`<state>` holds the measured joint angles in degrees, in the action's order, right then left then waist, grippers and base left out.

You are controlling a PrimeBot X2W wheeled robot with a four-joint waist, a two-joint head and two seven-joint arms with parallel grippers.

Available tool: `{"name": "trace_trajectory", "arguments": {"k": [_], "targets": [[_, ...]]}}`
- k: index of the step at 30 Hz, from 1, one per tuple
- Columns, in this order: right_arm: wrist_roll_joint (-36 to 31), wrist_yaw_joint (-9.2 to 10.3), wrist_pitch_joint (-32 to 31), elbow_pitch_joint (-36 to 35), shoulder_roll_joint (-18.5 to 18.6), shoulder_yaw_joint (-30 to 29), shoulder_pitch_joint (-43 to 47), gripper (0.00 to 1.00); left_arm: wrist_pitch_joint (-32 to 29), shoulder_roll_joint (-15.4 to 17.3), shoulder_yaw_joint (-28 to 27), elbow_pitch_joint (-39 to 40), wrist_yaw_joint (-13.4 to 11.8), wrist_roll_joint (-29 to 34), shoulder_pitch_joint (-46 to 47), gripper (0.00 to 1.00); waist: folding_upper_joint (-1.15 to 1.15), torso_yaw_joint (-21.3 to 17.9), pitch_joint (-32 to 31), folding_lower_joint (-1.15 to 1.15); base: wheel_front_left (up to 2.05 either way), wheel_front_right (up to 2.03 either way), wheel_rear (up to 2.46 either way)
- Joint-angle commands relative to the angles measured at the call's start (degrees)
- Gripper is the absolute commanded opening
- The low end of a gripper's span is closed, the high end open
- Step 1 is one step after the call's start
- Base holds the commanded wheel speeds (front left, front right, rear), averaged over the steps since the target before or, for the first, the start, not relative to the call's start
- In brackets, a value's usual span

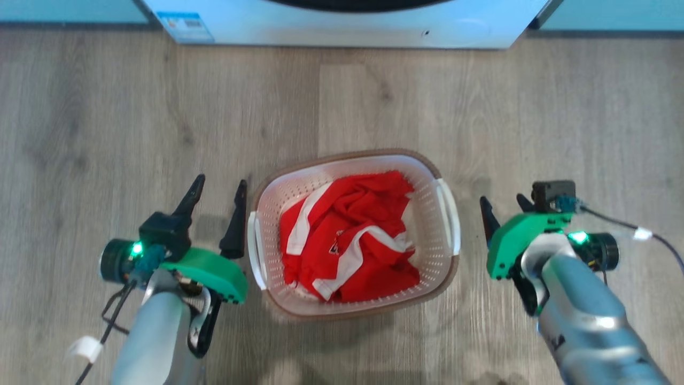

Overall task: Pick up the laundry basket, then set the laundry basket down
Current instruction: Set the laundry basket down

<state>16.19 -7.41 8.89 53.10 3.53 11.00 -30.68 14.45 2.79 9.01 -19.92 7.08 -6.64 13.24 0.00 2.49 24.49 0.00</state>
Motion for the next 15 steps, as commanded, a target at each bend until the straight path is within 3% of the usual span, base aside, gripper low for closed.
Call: {"name": "trace_trajectory", "arguments": {"k": [1,15], "targets": [[-0.3,-0.08,-0.6,0.3,-0.7,1.3,-1.4,1.0,0.5,0.3,-0.9,0.6,0.1,0.1,1.6,1.0,0.0,1.4,2.5,0.0,0.0,0.0,0.0],[-4.1,-0.08,-6.1,14.6,-0.7,1.9,-12.1,1.0,0.5,0.1,4.0,-2.4,0.4,-1.0,8.1,1.0,0.0,6.1,10.3,0.0,0.0,0.0,0.0]]}}
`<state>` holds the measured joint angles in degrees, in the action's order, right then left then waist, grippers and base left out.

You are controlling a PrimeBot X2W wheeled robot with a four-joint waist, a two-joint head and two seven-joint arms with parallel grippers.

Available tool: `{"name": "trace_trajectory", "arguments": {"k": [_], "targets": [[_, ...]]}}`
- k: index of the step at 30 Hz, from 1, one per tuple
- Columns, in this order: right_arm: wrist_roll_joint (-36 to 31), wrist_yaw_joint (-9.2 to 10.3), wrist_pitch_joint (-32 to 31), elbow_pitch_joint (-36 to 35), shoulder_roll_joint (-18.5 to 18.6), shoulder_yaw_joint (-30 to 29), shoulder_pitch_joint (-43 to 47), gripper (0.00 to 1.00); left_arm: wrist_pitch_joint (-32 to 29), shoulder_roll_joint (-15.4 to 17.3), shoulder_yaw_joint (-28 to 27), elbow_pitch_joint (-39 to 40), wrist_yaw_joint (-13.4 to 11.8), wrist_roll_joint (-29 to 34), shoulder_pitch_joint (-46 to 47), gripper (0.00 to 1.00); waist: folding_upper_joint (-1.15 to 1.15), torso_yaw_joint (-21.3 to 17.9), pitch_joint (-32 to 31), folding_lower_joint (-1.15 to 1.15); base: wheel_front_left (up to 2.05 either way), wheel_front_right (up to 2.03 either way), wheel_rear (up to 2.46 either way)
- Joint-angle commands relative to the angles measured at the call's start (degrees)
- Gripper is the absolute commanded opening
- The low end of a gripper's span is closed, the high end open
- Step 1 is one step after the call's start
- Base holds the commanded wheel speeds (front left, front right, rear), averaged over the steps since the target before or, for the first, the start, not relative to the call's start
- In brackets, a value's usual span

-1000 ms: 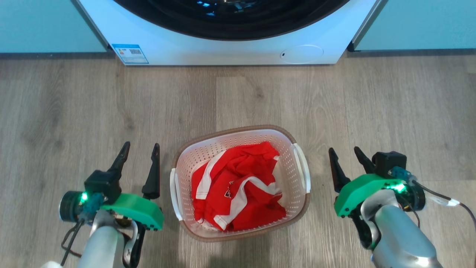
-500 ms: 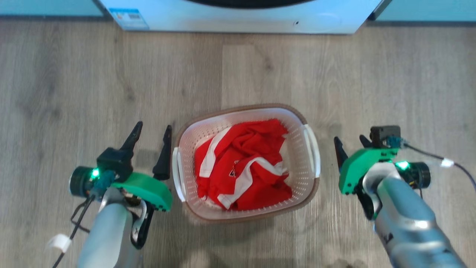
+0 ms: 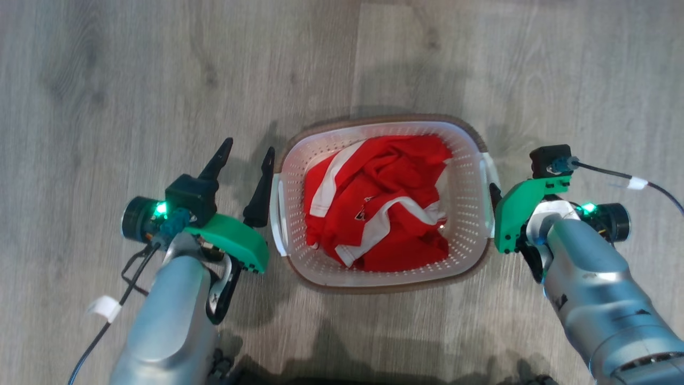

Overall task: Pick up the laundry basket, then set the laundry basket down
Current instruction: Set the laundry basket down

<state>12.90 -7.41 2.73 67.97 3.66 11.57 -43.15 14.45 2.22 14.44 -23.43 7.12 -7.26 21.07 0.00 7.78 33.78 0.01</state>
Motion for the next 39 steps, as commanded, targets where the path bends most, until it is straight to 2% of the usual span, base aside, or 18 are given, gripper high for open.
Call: {"name": "trace_trajectory", "arguments": {"k": [1,8,20,21,22,23,24,25,32,39], "targets": [[-1.4,-0.08,-0.1,0.6,-0.8,1.2,-0.2,1.0,0.5,0.7,-1.2,1.1,0.3,-0.6,0.6,1.0,0.0,1.0,1.4,-0.01,0.0,0.0,0.0],[-4.4,-0.08,-0.9,4.1,-0.8,-1.9,-3.0,1.0,0.5,0.7,0.7,1.4,0.3,-2.1,1.9,1.0,0.0,2.5,4.1,-0.01,0.0,0.0,0.0],[-9.7,-0.08,-2.2,5.6,-0.8,-8.9,-4.6,1.0,0.5,0.7,2.7,1.6,0.0,-3.3,3.5,1.0,0.0,4.5,6.7,-0.01,0.0,0.0,0.0],[-10.2,-0.08,-2.4,5.6,-0.8,-9.4,-4.5,0.84,0.5,0.7,2.8,1.6,0.0,-3.4,3.5,1.0,0.0,4.6,6.9,-0.01,0.0,0.0,0.0],[-10.5,-0.08,-2.6,5.7,-0.8,-9.9,-4.5,0.55,0.5,0.7,2.9,1.6,0.0,-3.5,3.5,1.0,0.0,4.8,7.0,-0.01,0.0,0.0,0.0],[-10.7,-0.08,-2.7,5.7,-0.8,-10.4,-4.5,0.39,0.5,0.7,3.0,1.6,-0.1,-3.6,3.6,1.0,0.0,4.9,7.1,-0.01,0.0,0.0,0.0],[-10.8,-0.08,-2.8,5.7,-0.8,-10.9,-4.4,0.16,0.5,0.7,3.1,1.6,-0.1,-3.6,3.6,1.0,0.0,5.0,7.1,-0.01,0.0,0.0,0.0],[-11.0,-0.08,-2.9,5.8,-0.8,-11.2,-4.4,0.0,0.5,0.7,3.2,1.6,-0.1,-3.7,3.6,1.0,0.0,5.0,7.2,-0.01,0.0,0.0,0.0],[-10.4,-0.08,-3.3,5.9,-0.8,-13.3,-4.0,0.0,0.5,0.7,3.8,1.3,-0.3,-4.0,3.6,1.0,0.0,5.3,7.1,-0.01,0.0,0.0,0.0],[-4.5,-0.08,-3.2,6.0,-0.8,-14.7,-3.4,0.0,0.5,0.7,4.4,1.0,-0.4,-4.2,3.6,1.0,0.0,5.3,6.5,-0.01,0.0,0.0,0.0]]}}
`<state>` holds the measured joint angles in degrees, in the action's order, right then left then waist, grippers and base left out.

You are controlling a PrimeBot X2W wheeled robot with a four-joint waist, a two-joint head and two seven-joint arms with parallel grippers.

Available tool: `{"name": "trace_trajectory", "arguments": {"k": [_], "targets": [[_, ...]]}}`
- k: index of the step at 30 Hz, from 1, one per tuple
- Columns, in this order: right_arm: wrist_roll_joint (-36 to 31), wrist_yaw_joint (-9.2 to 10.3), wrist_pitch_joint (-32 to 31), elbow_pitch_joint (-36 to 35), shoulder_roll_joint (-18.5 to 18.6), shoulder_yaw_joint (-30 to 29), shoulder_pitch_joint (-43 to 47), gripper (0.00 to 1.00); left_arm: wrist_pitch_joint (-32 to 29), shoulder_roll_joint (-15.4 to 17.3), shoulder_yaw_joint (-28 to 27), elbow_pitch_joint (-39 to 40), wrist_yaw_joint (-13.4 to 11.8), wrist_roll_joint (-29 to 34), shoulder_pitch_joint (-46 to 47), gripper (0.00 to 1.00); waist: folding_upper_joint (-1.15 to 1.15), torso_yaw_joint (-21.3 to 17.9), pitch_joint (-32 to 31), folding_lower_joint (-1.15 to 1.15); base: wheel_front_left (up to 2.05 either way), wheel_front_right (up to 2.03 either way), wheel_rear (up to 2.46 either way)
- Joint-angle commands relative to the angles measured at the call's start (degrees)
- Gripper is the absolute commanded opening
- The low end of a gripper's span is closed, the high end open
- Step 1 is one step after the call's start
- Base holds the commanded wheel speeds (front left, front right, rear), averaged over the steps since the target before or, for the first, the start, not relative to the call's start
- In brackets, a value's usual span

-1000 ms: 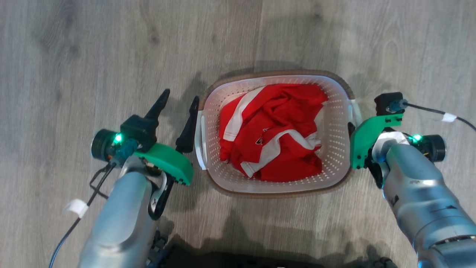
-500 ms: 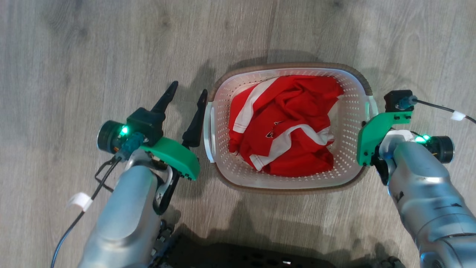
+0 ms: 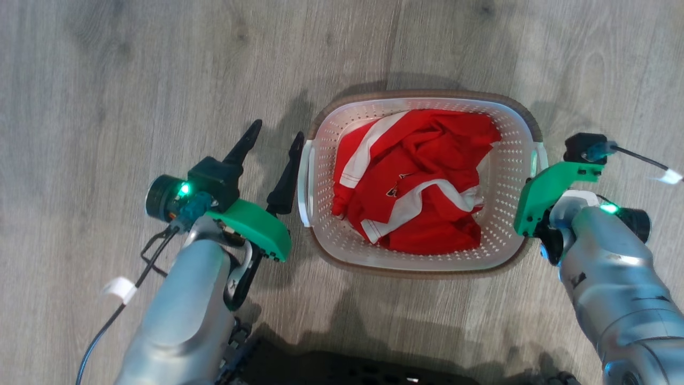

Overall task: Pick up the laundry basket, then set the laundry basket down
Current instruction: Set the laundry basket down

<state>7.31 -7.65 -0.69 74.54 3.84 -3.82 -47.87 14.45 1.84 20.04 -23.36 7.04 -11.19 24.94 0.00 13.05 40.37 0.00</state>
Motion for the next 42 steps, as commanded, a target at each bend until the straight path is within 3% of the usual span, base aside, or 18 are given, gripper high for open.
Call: {"name": "trace_trajectory", "arguments": {"k": [1,13,27,29,42], "targets": [[2.2,0.16,0.1,-0.6,-1.0,0.9,1.4,0.0,0.5,1.0,-1.1,0.9,-0.3,-0.3,-0.3,1.0,0.0,0.0,-0.2,0.0,0.0,0.0,0.0],[13.1,0.16,-0.9,-0.6,-1.0,4.1,2.1,0.0,0.5,1.0,-0.5,0.7,-0.5,-0.4,-0.2,1.0,0.0,-0.1,-0.4,0.0,0.0,0.0,0.0],[13.9,0.16,-0.6,-0.6,-1.0,6.8,2.6,0.0,0.5,1.0,-0.4,0.4,-0.7,-0.7,-0.1,1.0,0.0,-0.3,-0.3,0.0,0.0,0.0,0.0],[13.0,0.16,-0.7,-0.6,-1.0,6.7,2.7,1.0,0.5,1.0,-0.5,0.3,-0.7,-0.8,-0.1,1.0,0.0,-0.4,-0.4,0.0,0.0,0.0,0.0],[9.7,0.16,-0.5,-0.6,-1.0,4.5,3.0,1.0,0.5,1.0,-0.4,-0.5,-0.6,-1.0,-0.1,1.0,0.0,-0.6,-1.4,0.0,0.0,0.0,0.0]]}}
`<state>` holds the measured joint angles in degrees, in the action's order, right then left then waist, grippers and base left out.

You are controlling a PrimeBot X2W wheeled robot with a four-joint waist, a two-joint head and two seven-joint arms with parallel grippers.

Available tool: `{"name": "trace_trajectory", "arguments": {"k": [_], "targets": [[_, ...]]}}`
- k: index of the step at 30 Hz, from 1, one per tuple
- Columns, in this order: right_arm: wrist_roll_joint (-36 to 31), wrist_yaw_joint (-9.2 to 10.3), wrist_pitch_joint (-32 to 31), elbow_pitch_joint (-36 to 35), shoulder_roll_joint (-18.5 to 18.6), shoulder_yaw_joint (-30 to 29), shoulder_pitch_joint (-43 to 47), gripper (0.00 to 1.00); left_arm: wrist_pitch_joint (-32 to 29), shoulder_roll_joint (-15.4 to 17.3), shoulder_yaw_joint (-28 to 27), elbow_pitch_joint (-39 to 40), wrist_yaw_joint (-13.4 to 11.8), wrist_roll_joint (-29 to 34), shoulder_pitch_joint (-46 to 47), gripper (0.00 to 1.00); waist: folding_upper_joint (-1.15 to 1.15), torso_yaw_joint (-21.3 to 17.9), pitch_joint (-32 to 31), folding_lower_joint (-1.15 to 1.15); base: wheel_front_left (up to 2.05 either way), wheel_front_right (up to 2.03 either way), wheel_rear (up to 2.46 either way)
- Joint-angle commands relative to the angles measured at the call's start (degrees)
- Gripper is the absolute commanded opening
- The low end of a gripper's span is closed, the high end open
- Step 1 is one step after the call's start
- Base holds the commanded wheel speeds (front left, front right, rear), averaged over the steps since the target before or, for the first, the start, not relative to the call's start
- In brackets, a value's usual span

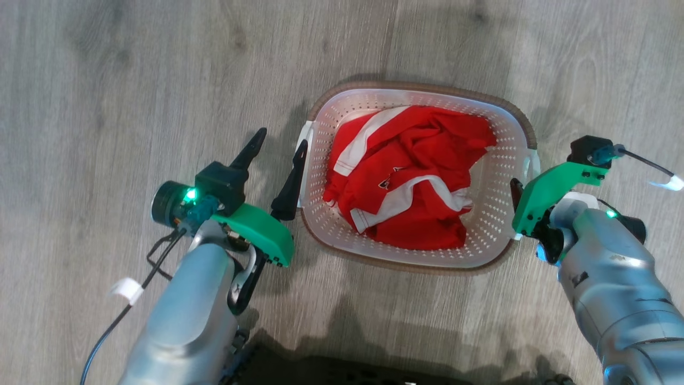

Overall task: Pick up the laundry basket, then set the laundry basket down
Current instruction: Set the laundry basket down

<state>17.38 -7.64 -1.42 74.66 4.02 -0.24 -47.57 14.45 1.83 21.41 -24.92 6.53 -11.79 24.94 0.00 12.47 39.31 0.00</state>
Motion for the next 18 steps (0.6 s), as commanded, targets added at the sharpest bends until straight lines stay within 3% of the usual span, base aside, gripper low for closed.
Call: {"name": "trace_trajectory", "arguments": {"k": [1,11,18], "targets": [[-0.4,0.15,0.4,-0.7,-1.1,0.9,2.7,1.0,0.5,1.0,-1.8,0.9,-0.1,-0.3,-0.1,1.0,0.0,-0.1,-0.6,0.0,0.0,0.0,0.0],[2.5,0.15,2.9,-0.7,-1.1,4.5,4.5,1.0,0.5,1.0,-3.3,-0.8,-0.1,0.8,-1.3,1.0,0.0,-1.9,-5.7,0.0,0.0,0.0,0.0],[9.7,0.15,11.7,-5.8,-1.1,15.6,7.7,1.0,0.5,1.1,-7.2,-1.3,-0.1,2.4,-4.1,1.0,0.0,-5.6,-13.7,0.0,0.0,0.0,0.0]]}}
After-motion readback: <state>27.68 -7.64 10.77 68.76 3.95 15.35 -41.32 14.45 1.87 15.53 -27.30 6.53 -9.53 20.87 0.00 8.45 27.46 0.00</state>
